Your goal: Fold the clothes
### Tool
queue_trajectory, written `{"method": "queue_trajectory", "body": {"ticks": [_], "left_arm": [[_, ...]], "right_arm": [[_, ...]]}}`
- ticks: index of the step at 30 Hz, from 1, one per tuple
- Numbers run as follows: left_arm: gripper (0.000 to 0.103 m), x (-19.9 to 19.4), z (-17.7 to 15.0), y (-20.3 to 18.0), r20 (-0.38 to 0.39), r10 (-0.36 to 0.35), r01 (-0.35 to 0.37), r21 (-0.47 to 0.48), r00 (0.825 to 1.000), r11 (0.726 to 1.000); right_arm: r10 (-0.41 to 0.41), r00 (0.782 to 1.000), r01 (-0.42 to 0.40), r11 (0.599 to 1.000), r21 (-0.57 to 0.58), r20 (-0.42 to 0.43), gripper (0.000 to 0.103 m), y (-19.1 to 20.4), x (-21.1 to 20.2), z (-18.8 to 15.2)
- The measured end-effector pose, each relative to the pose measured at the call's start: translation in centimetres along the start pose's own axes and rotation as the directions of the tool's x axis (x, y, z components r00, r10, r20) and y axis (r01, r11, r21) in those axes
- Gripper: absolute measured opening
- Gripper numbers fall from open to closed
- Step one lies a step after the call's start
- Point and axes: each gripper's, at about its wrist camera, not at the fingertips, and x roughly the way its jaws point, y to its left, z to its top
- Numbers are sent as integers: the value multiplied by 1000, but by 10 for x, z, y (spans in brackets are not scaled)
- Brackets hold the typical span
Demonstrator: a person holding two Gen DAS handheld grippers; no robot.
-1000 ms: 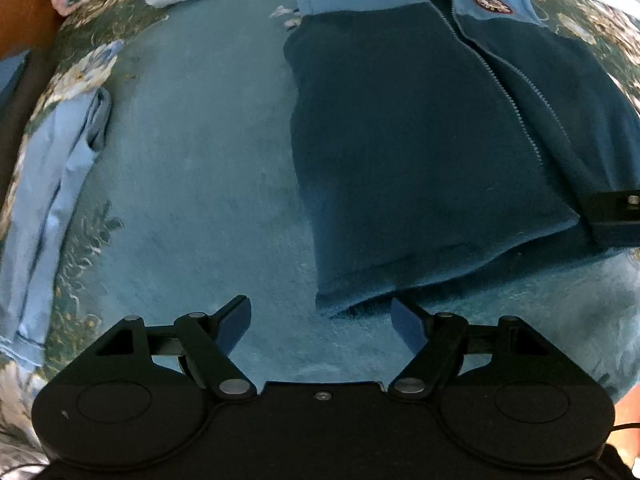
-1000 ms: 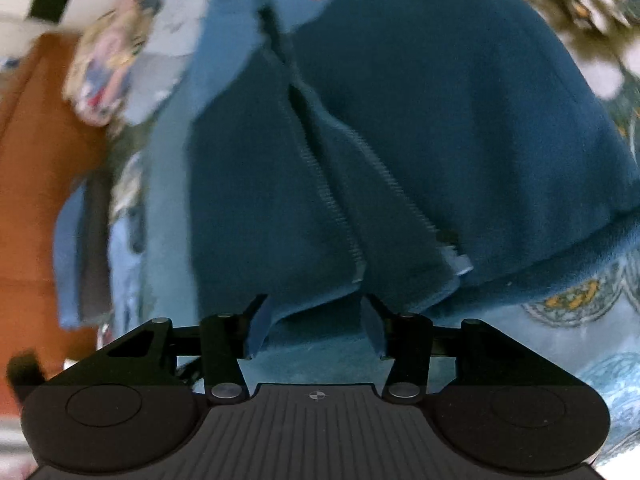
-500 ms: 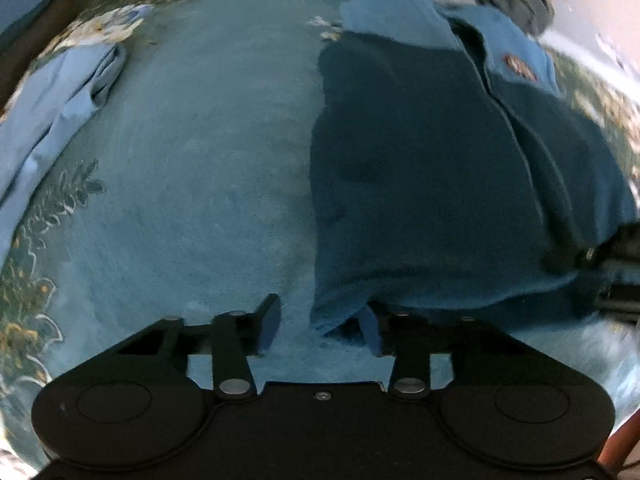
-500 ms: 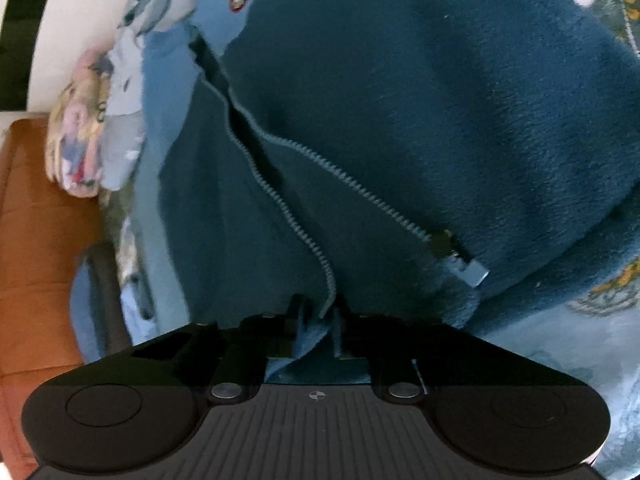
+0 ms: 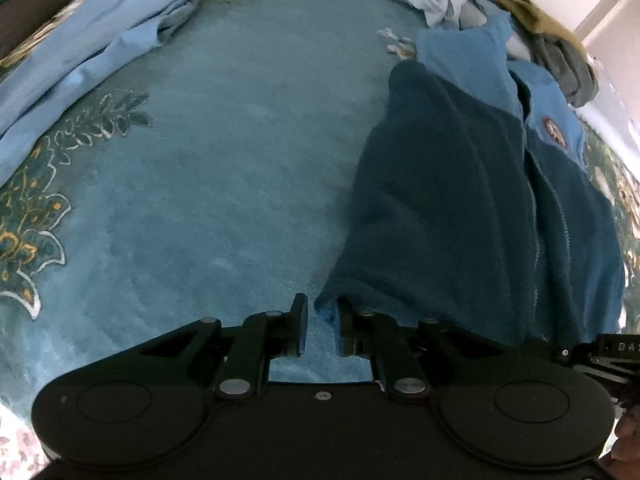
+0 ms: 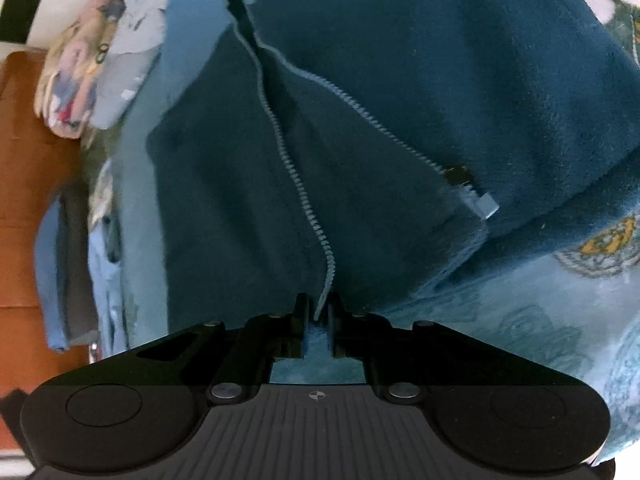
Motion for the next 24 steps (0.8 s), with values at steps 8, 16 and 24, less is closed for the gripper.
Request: {"method": "queue_trajectory", "body": {"ticks": [8,16,24], "left_arm": [[26,-11,7,5,-31,-16,16,12,999,1000],[50,-49,29,-8,41,-64,58,132,997,990],[52,-17,36,-70,-14,-169,169,172,985,970]], "right_arm": [[47,998,-52,979,-198,-33,20,28,-27,6],[-109,986,132,972,-193,127,37,-2,-69,35],[-132,988,135,990,-45,77,38,-39,-57,24]]}}
